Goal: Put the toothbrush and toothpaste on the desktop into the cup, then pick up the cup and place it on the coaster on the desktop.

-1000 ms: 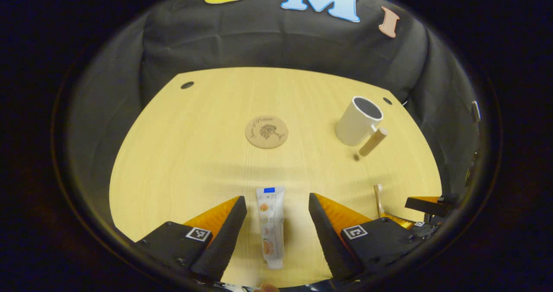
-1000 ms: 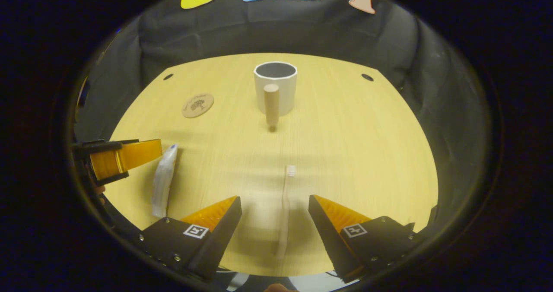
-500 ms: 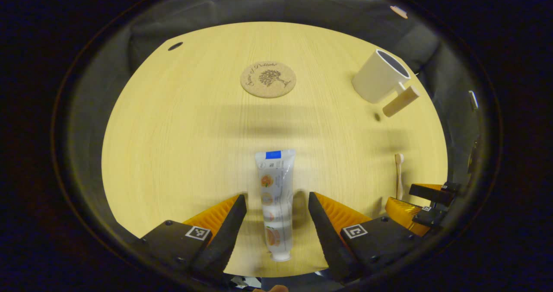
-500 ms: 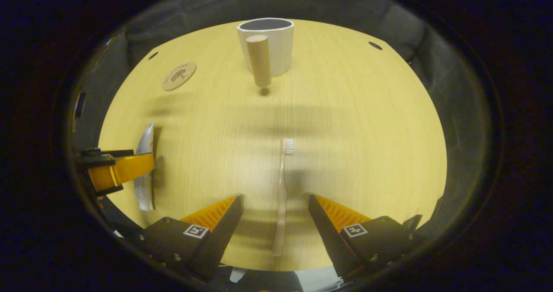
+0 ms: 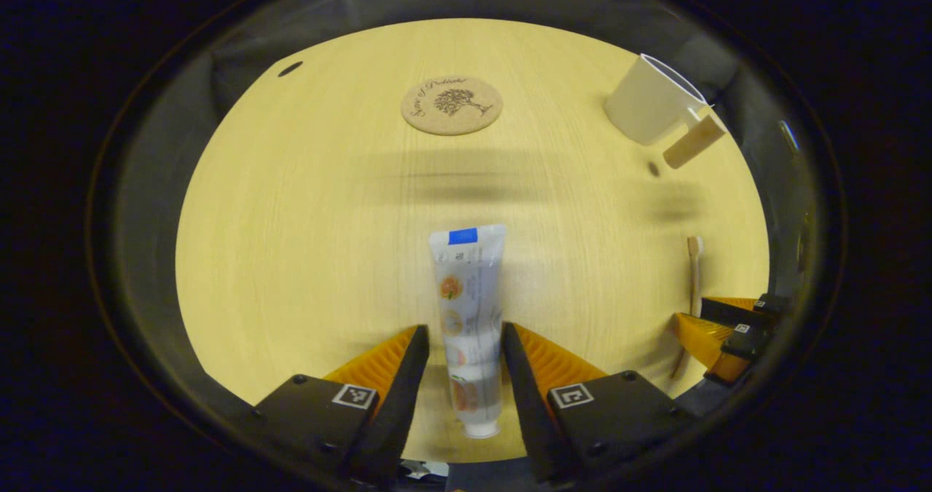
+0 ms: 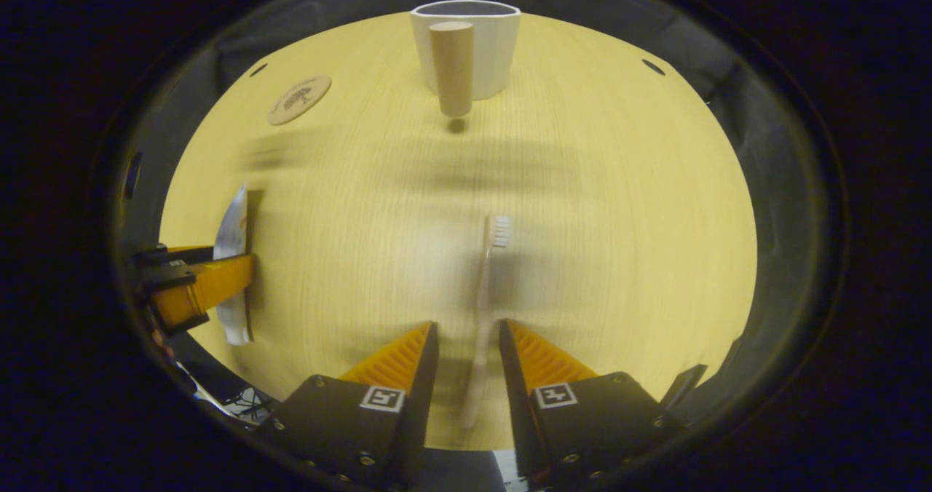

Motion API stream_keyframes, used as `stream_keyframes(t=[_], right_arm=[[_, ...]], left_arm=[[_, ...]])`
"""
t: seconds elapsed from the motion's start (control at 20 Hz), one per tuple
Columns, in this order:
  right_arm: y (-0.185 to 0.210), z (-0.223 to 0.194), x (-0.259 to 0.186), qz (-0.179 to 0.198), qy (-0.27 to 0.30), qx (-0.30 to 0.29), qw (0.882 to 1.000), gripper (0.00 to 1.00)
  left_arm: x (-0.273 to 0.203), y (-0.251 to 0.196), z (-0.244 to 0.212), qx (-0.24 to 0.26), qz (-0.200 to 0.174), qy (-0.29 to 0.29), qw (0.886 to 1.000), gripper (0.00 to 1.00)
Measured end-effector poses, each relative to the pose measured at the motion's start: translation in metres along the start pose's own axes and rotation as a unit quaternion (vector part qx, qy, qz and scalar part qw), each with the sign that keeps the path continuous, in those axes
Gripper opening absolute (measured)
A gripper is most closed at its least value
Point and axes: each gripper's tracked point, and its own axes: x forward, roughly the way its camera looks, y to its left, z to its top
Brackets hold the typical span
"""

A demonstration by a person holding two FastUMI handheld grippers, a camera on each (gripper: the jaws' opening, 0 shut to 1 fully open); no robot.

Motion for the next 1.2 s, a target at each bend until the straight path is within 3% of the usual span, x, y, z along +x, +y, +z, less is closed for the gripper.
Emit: stream_keyframes(t=[0.05,0.1,0.15,0.25,0.4,0.45,0.5,0.55,0.65,0.75,1.0,1.2], right_arm=[[0.0,0.0,-0.002,0.002,0.001,-0.002,1.0,0.4],[0.0,-0.001,-0.001,0.003,0.002,-0.008,1.0,0.37],[-0.002,0.0,-0.001,0.0,0.001,-0.015,1.0,0.37],[0.0,0.001,-0.003,0.007,0.001,-0.001,1.0,0.08],[-0.001,0.002,-0.003,0.013,-0.005,-0.009,1.0,0.1],[-0.001,0.002,-0.003,0.019,-0.007,-0.012,1.0,0.06],[-0.001,0.0,-0.002,0.023,-0.008,-0.015,1.0,0.08],[-0.001,0.001,-0.002,0.026,-0.013,-0.017,0.999,0.05],[0.0,0.002,-0.004,0.033,-0.025,-0.017,0.999,0.03],[0.0,0.002,-0.004,0.038,-0.036,-0.017,0.998,0.02],[0.007,0.006,-0.023,0.067,-0.079,0.005,0.995,0.02],[0.011,0.021,-0.055,0.1,-0.148,0.019,0.984,0.02]], left_arm=[[0.001,0.001,0.001,-0.002,0.001,-0.001,1.0,0.67],[0.001,0.002,0.0,-0.005,0.002,-0.001,1.0,0.55],[0.003,0.001,0.0,-0.005,0.002,0.0,1.0,0.54],[0.001,0.0,0.0,-0.004,0.001,0.0,1.0,0.51],[0.001,0.0,0.001,-0.003,-0.002,-0.004,1.0,0.41],[0.001,-0.001,0.001,0.003,-0.005,-0.006,1.0,0.39],[-0.001,0.001,0.002,0.002,-0.005,-0.014,1.0,0.39],[-0.002,-0.001,0.002,0.002,-0.009,-0.013,1.0,0.3],[-0.001,-0.002,0.002,0.006,-0.021,-0.023,1.0,0.29],[-0.001,-0.004,0.006,-0.002,-0.027,-0.037,0.999,0.22],[-0.014,-0.007,0.012,-0.006,-0.032,-0.072,0.997,0.22],[-0.037,-0.012,0.029,-0.003,-0.032,-0.126,0.992,0.22]])
